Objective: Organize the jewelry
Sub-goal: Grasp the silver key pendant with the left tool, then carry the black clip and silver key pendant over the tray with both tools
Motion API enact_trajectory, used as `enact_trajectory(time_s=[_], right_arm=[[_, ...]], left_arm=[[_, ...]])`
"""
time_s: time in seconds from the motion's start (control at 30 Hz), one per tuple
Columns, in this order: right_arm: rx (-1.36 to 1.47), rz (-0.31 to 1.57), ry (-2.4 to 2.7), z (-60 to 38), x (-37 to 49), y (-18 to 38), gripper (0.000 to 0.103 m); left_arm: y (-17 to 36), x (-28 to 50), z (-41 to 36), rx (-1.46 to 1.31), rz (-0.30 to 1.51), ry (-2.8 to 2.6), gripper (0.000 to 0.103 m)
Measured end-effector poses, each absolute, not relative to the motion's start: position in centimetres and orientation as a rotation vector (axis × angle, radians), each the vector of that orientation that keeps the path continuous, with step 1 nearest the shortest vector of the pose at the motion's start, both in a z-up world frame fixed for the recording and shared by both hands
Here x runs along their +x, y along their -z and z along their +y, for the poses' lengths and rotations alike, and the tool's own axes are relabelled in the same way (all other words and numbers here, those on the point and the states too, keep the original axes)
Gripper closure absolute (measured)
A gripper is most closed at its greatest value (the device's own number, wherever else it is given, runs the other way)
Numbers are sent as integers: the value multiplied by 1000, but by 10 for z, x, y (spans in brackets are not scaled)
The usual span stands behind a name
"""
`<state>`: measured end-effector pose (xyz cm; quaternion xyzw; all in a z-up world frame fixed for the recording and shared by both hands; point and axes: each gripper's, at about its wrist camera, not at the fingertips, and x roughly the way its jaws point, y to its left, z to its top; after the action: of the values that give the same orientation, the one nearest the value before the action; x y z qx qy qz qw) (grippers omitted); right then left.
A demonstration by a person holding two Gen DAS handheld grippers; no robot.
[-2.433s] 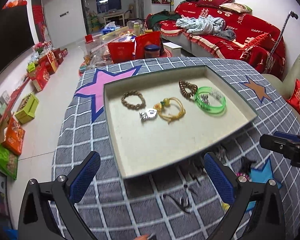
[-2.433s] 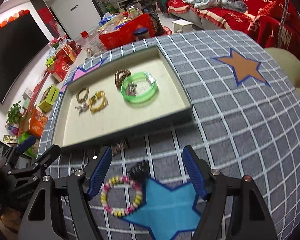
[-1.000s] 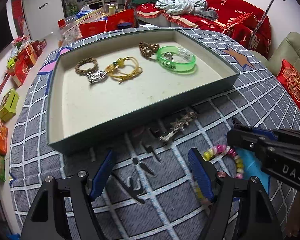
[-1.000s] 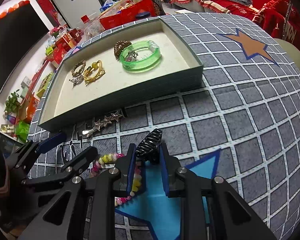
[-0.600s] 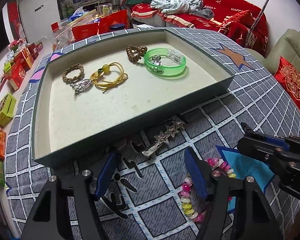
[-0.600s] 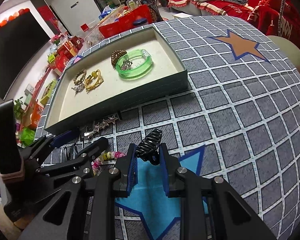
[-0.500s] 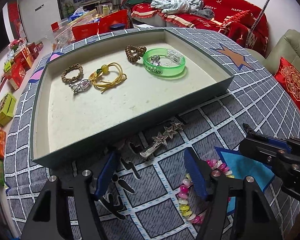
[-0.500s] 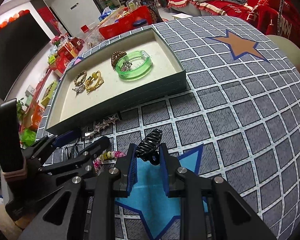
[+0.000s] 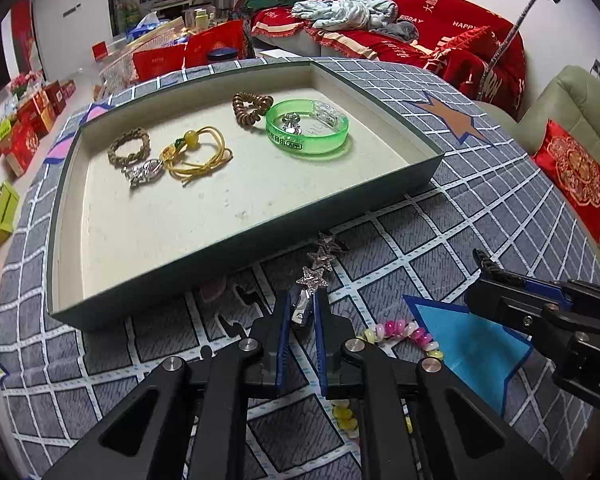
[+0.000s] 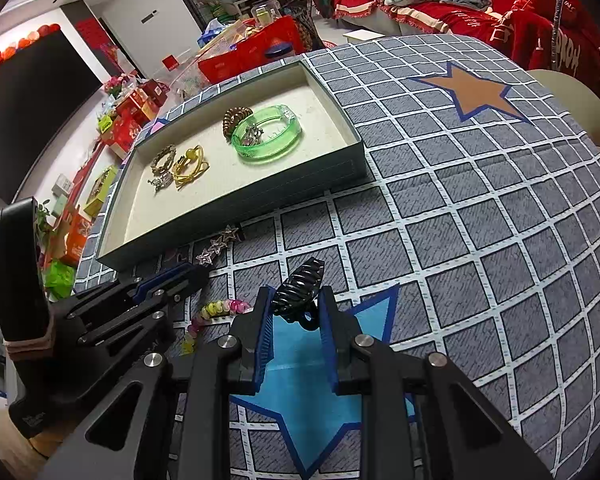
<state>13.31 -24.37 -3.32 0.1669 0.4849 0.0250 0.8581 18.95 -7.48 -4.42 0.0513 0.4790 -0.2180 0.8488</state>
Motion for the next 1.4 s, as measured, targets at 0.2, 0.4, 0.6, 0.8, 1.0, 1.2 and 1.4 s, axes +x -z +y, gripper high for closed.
enact_trajectory(time_s=[0.2, 0.4, 0.6, 0.8, 1.0, 1.2, 1.4], right_arm=[[353, 1013, -53, -245, 132, 31, 78], [349, 1002, -61, -243, 132, 26, 78], [339, 986, -70, -240, 133, 17, 78], [335, 980, -76, -237, 133, 13, 78], [336, 976, -81, -236, 133, 10, 78], [330, 960, -95, -235, 137, 0, 78], [310, 937, -121, -228, 151, -15, 78]], left_arm=[[40, 184, -65, 68, 1017, 462, 75], [25, 175, -54, 50, 989, 470, 75], [7, 169, -45, 28, 953, 479, 75], [0, 168, -41, 31, 935, 482, 75], [1, 168, -36, 17, 944, 470, 75], [-11, 169, -29, -2, 915, 461, 75], [-29, 177, -21, -12, 874, 450, 75]])
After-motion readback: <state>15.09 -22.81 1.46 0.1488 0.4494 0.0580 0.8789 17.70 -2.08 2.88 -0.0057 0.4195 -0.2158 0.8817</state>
